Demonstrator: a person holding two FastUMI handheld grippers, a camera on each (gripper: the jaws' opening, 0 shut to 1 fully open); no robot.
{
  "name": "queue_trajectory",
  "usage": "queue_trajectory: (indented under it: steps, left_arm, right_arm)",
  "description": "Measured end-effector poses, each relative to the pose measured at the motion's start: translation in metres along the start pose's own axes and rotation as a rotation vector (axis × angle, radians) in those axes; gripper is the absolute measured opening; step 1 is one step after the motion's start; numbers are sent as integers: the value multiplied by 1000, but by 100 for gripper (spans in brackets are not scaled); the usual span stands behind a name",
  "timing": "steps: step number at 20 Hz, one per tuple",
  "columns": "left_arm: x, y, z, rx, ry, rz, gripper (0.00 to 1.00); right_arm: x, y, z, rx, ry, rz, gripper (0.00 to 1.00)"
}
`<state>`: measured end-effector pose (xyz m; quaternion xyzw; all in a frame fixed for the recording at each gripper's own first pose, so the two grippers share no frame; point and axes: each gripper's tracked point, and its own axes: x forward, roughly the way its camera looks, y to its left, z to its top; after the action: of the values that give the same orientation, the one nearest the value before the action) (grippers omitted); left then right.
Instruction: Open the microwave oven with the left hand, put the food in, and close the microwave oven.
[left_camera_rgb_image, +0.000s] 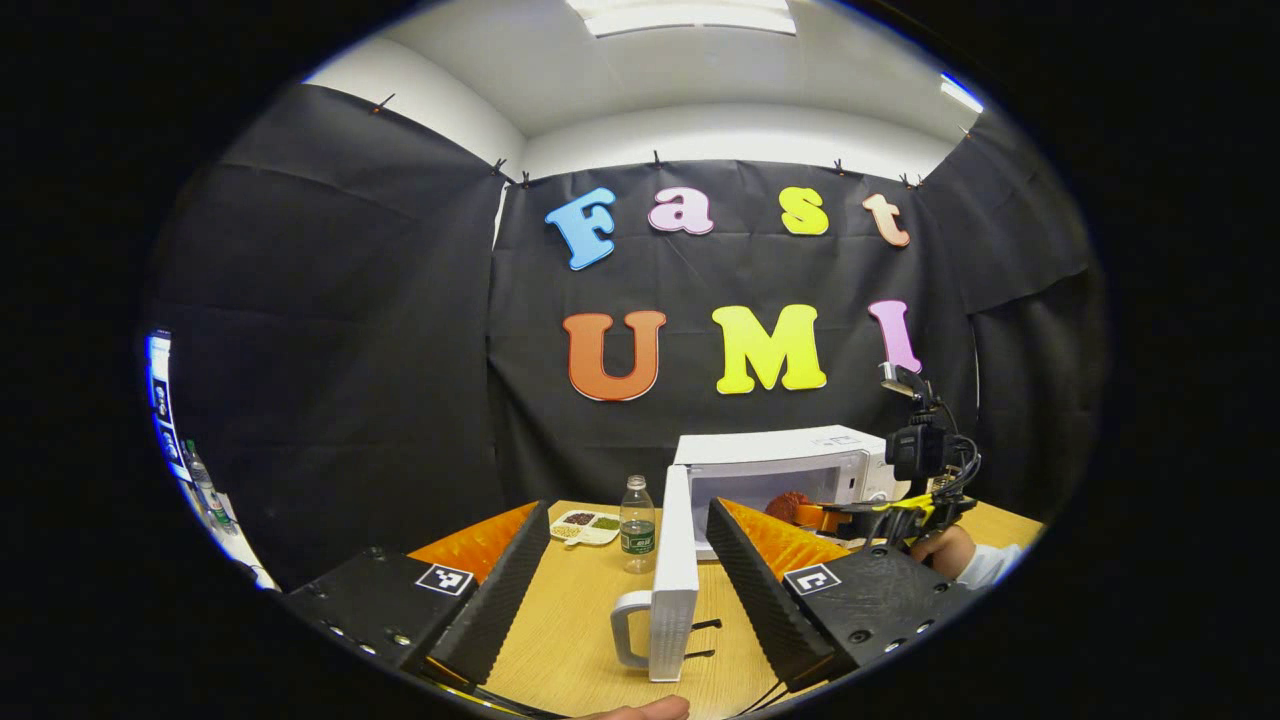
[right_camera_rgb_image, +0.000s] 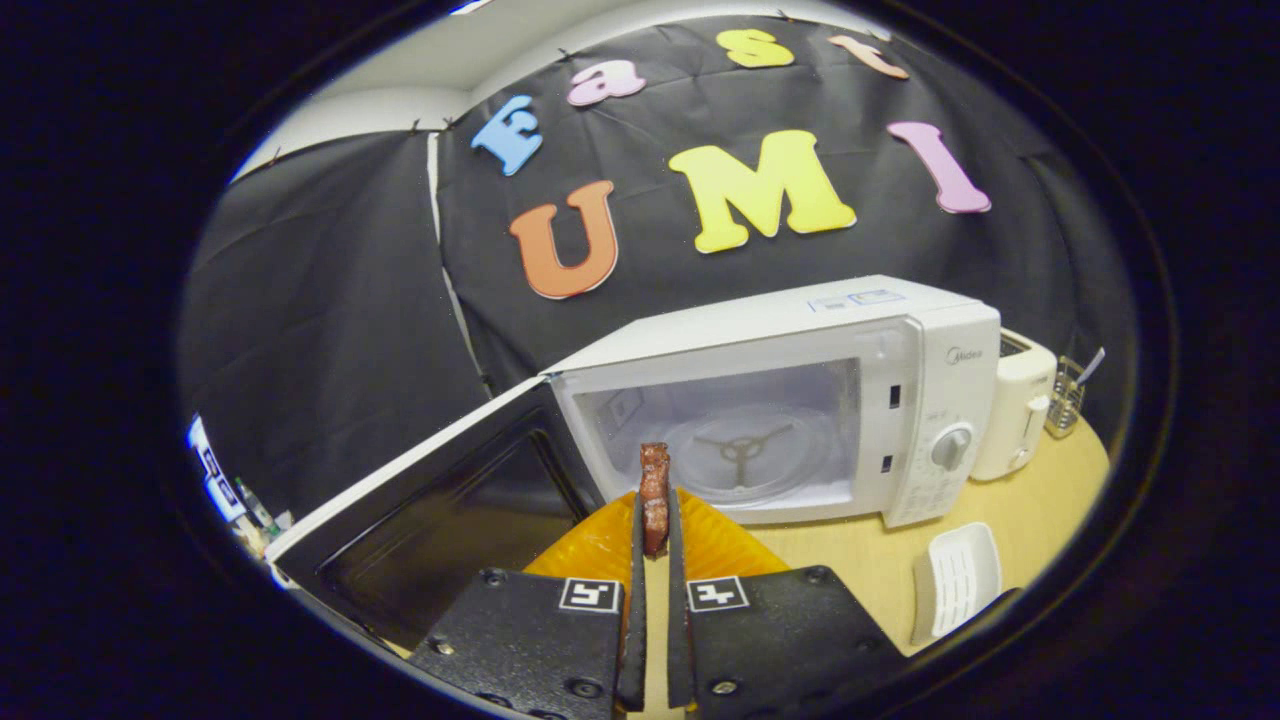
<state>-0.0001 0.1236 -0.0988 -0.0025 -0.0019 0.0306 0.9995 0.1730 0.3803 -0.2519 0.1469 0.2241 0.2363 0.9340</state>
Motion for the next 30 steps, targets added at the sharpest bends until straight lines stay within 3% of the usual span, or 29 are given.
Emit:
queue_trajectory:
  steps: [7,12,16,20,25,26,29,30]
  left_arm:
    - [14,-2,-14,4,21,-27,97]
    - [18,5,-22,-12,42,-14,97]
    - [20,10,-22,-28,37,1,97]
    - [21,4,-29,-5,58,-14,97]
    - [24,7,-34,0,76,-12,97]
    - [24,7,-36,-6,81,-13,97]
    - [22,8,-37,-8,85,-12,97]
    - [23,8,-37,-6,83,-12,97]
  right_arm:
    - [77,-22,9,324,-97,-46,12]
    - [129,-59,6,487,-191,-140,12]
    - [169,-74,-14,641,-182,-200,12]
    - [185,-86,-24,717,-200,-240,12]
    - [190,-85,-26,651,-189,-269,14]
    - [181,-93,-24,625,-199,-308,2]
    - [175,-101,-14,484,-243,-399,100]
    - [171,-96,-12,453,-242,-392,100]
